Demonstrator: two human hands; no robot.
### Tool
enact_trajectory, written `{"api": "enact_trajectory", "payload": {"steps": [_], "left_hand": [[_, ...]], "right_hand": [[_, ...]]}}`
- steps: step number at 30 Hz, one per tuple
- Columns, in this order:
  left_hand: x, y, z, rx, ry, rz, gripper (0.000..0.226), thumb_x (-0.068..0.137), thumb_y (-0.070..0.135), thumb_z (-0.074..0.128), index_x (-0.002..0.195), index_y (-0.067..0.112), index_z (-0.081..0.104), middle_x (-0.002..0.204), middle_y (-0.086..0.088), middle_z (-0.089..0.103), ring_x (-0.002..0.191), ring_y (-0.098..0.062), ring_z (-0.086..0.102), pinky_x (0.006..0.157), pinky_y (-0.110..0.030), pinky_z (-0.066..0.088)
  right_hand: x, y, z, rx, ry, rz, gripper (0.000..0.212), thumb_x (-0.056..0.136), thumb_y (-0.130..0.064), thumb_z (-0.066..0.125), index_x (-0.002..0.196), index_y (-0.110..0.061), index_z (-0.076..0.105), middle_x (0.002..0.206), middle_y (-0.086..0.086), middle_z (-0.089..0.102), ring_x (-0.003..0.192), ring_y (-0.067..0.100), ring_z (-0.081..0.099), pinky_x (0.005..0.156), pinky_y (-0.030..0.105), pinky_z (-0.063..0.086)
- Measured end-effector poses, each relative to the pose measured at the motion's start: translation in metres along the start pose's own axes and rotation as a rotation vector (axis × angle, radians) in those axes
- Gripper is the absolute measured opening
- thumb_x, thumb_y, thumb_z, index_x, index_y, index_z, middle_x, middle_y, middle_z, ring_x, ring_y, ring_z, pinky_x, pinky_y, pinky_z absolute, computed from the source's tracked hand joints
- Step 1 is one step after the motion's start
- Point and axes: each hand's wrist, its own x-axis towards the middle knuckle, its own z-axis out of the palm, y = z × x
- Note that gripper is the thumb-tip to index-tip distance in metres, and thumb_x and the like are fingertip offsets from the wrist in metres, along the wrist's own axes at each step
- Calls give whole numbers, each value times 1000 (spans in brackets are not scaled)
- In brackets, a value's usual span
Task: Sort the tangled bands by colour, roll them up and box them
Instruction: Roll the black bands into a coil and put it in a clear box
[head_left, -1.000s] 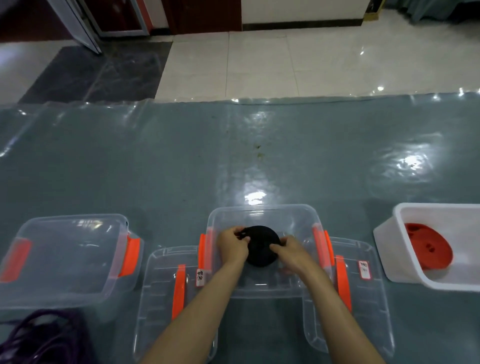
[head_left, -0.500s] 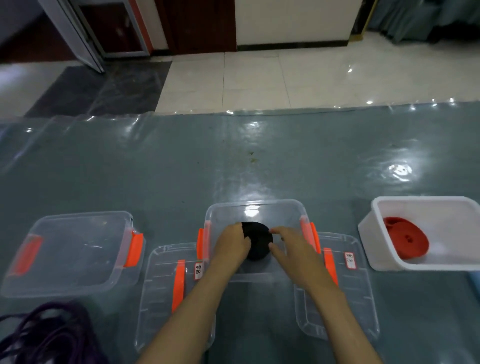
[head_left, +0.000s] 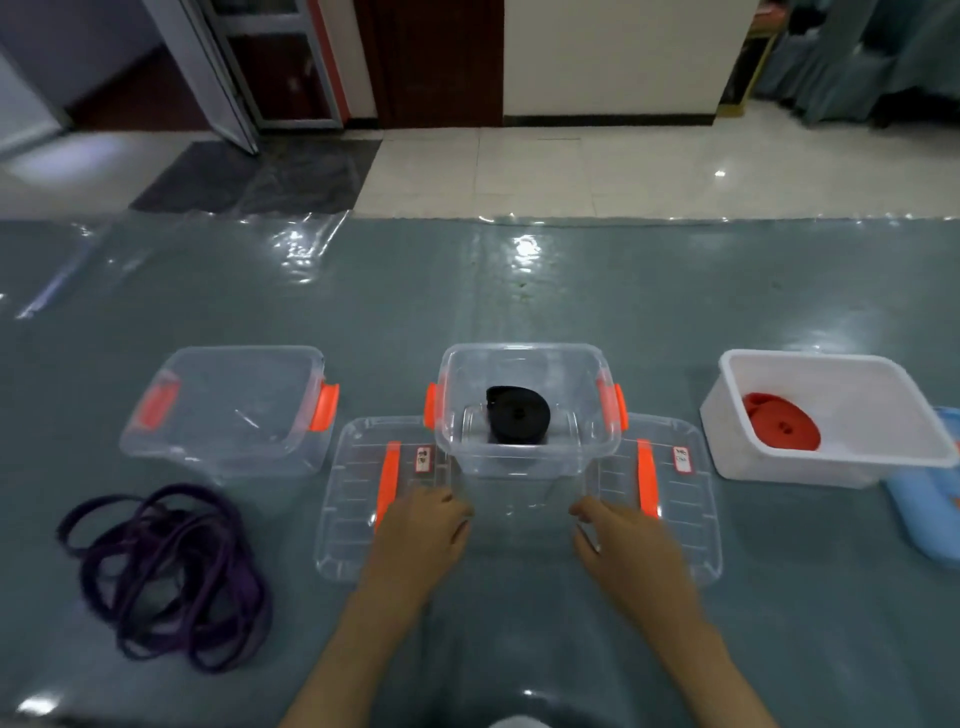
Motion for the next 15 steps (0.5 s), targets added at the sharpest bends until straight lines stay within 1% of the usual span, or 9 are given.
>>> {"api": "enact_trajectory", "payload": {"steps": [3, 5, 8, 10, 12, 15], "left_hand": [[-35, 1, 2, 33, -33, -38, 29, 107, 33, 47, 120, 21, 71, 123, 2, 67, 119, -20, 61, 97, -34, 46], [-51, 1, -1, 53, -53, -62, 28, 107, 33, 47, 120, 22, 70, 122, 3, 66, 118, -20, 60, 94, -33, 45], [-70, -10, -5, 152, -101, -107, 30, 107, 31, 44, 123, 23, 68, 126, 1, 65, 123, -24, 58, 94, -37, 46], [-83, -20, -6, 190, -107, -146, 30, 106, 29, 44, 125, 23, 67, 129, 1, 64, 125, -25, 57, 95, -37, 47], [-97, -30, -6, 224, -116, -186, 30, 106, 30, 42, 124, 25, 65, 129, 3, 63, 124, -22, 57, 94, -36, 46], [-116, -49, -6, 216, -101, -244, 29, 107, 32, 43, 119, 22, 67, 121, 0, 66, 116, -24, 62, 88, -36, 47]], "right_hand": [[-17, -6, 0, -16, -35, -25, 10, 93, -20, 71, 103, -19, 74, 92, 2, 78, 83, 30, 72, 70, 41, 55], [-26, -10, 1, -28, -41, -37, 7, 96, -24, 67, 101, -21, 71, 88, -1, 76, 78, 24, 70, 66, 38, 51], [-35, -20, 11, -17, -92, -49, 17, 102, -35, 56, 111, -28, 68, 100, -5, 76, 88, 18, 71, 74, 32, 49], [-40, -27, 18, 17, -109, -40, 20, 102, -36, 56, 116, -30, 69, 106, -6, 78, 95, 18, 72, 80, 34, 52], [-45, -39, 24, 55, -118, -33, 20, 101, -33, 60, 116, -26, 70, 106, -4, 79, 95, 22, 73, 81, 36, 54], [-55, -58, 33, 59, -112, -24, 18, 100, -33, 62, 113, -24, 71, 103, -3, 79, 94, 24, 73, 77, 37, 53]]}}
